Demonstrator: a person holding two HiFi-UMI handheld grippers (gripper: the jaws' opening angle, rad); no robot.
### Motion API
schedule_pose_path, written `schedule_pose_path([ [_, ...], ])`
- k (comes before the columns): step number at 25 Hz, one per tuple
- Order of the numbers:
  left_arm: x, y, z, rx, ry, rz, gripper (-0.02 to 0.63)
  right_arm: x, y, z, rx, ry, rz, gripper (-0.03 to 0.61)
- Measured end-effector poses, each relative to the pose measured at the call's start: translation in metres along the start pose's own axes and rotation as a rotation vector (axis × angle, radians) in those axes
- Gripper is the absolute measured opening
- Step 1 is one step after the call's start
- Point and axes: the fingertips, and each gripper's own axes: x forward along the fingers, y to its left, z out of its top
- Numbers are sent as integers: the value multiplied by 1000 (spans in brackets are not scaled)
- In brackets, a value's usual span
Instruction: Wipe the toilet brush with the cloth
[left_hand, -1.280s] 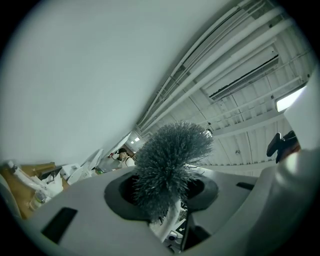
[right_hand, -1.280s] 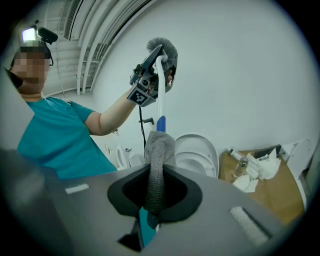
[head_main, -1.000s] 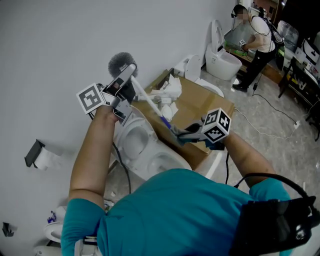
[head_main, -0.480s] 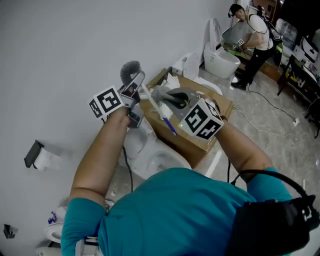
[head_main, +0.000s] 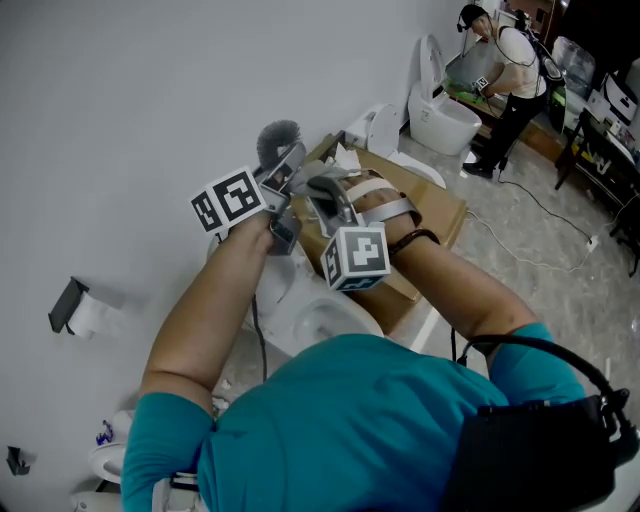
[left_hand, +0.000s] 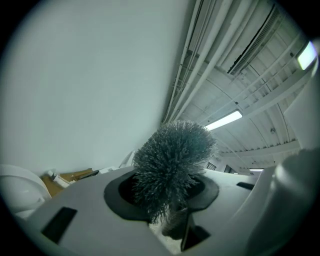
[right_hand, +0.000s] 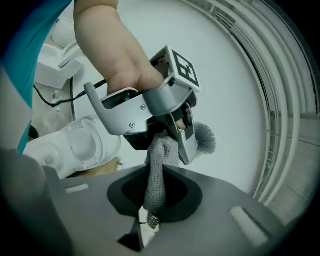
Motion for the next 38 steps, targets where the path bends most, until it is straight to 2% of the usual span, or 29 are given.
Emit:
schedule_pose_path([
  [7, -2, 3, -3, -51, -18, 16, 160, 1, 7, -6, -68, 70, -25, 19],
  [16, 2, 10, 5, -114, -53, 21, 160, 8, 15, -17, -115, 120, -9, 18],
  [34, 2, 17, 14, -103, -84, 36, 160, 14, 48, -34, -98, 156, 70, 18],
  [38, 1, 18, 16, -101, -91, 38, 160, 16, 54, -41, -107, 167, 65, 18],
])
